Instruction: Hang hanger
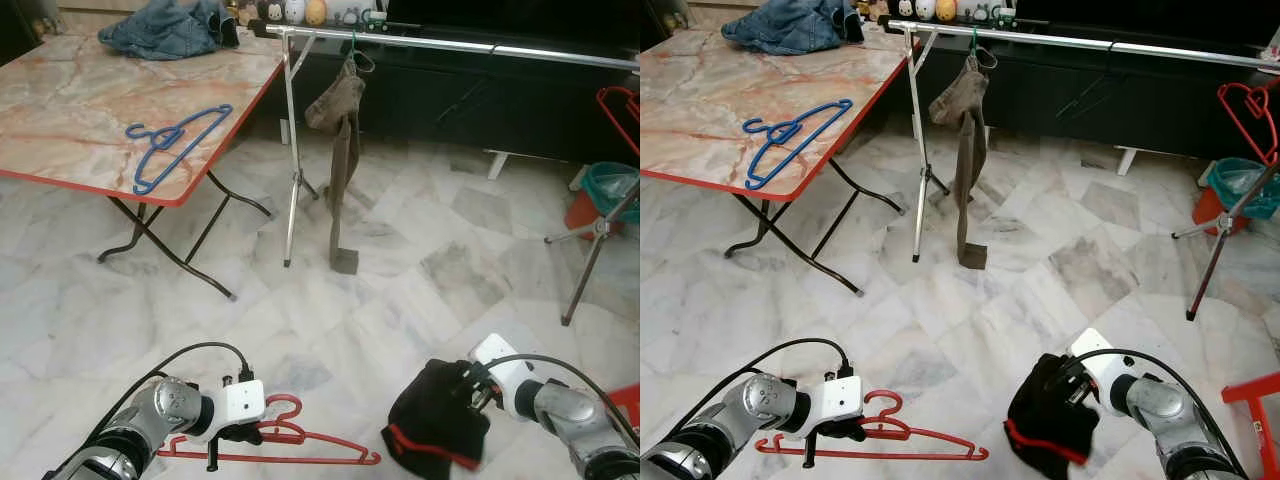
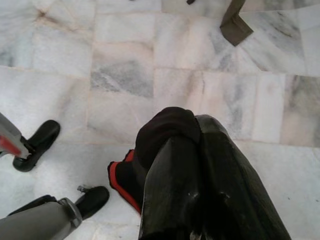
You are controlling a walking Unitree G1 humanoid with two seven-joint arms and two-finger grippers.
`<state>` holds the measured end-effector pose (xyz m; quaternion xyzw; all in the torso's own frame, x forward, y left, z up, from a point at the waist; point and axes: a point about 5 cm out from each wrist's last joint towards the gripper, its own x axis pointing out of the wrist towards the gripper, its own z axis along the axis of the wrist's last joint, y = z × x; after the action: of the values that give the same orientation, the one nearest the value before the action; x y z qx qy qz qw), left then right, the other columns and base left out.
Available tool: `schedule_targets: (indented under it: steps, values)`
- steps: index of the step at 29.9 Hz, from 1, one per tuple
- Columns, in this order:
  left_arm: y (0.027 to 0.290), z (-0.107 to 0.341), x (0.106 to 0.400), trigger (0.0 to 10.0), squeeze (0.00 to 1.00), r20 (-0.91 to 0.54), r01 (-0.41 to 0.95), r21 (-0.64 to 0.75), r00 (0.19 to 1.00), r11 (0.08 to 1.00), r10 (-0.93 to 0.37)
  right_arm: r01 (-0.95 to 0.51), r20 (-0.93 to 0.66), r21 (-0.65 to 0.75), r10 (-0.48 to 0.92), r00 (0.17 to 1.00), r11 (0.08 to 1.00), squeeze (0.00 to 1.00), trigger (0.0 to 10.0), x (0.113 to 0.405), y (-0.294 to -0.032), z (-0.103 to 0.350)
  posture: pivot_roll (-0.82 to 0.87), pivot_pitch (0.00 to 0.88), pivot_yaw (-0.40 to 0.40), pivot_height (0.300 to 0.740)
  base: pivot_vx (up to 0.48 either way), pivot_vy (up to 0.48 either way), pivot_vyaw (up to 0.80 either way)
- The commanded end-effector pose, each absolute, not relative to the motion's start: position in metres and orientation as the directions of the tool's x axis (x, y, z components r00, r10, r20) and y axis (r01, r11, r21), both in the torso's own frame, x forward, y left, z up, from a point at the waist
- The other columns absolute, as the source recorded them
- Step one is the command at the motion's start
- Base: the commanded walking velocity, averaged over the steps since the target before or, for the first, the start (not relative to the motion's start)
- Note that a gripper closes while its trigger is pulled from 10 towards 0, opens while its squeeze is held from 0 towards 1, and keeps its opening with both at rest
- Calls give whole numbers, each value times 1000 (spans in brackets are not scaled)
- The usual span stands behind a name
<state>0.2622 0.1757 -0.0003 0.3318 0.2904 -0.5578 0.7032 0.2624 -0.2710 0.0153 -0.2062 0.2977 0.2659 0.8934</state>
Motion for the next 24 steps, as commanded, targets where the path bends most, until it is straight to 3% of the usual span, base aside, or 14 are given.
schedule_targets:
  steps: [1,3,4,6,7,8,10,13,16,19,22,23,24]
  values:
    - [189,-4,260,10000,0,-795,962,186,267,200,-544,-573,-641,-236,317,699,785,0,0,264,-276,17,-26,73,-18,740,0,0,0]
    - [191,-4,261,10000,0,-796,953,216,297,211,-527,-560,-639,-242,304,706,792,0,0,264,-276,16,-27,73,-18,740,0,0,0]
    - [191,-6,265,10000,0,-758,896,326,439,302,-483,-497,-625,-236,261,735,835,0,0,263,-275,12,-23,72,-18,740,0,0,0]
    - [190,-7,269,10000,0,-710,833,385,543,397,-448,-432,-611,-222,220,760,874,0,0,262,-275,9,-20,72,-19,740,0,0,0]
    - [188,-9,271,10000,0,-666,765,383,617,518,-420,-332,-592,-195,159,790,923,0,0,260,-276,5,-18,74,-18,740,0,0,0]
    - [188,-9,271,10000,0,-666,765,383,617,518,-420,-332,-592,-195,159,790,923,0,0,260,-276,5,-18,74,-18,740,0,0,0]
    - [187,-12,270,10000,0,-630,687,357,677,632,-380,-213,-588,-177,70,806,961,0,0,256,-280,-1,-15,73,-16,740,0,0,0]
    - [189,-20,265,10000,0,-622,594,333,722,732,-304,-38,-584,-146,-55,810,989,0,0,248,-288,-7,-18,72,-12,740,0,0,0]
    - [190,-26,260,10000,0,-616,518,304,747,800,-249,149,-566,-75,-165,808,986,0,0,241,-296,-11,-20,73,-10,740,0,0,0]
    - [194,-32,254,10000,0,-628,429,290,760,855,-168,379,-546,98,-268,793,920,0,0,231,-300,-17,-25,70,-1,740,0,0,0]
    - [196,-35,251,10000,0,-636,413,305,759,858,-139,413,-572,99,-288,768,905,0,0,225,-297,-24,-21,64,5,740,0,0,0]
    - [196,-36,250,10000,0,-640,402,301,757,865,-130,409,-584,86,-287,759,908,0,5725,223,-294,-27,-20,61,6,740,0,0,0]
    - [197,-37,249,10000,0,-643,394,298,756,869,-123,406,-592,78,-285,754,911,0,5725,222,-292,-29,-20,61,6,740,0,0,0]
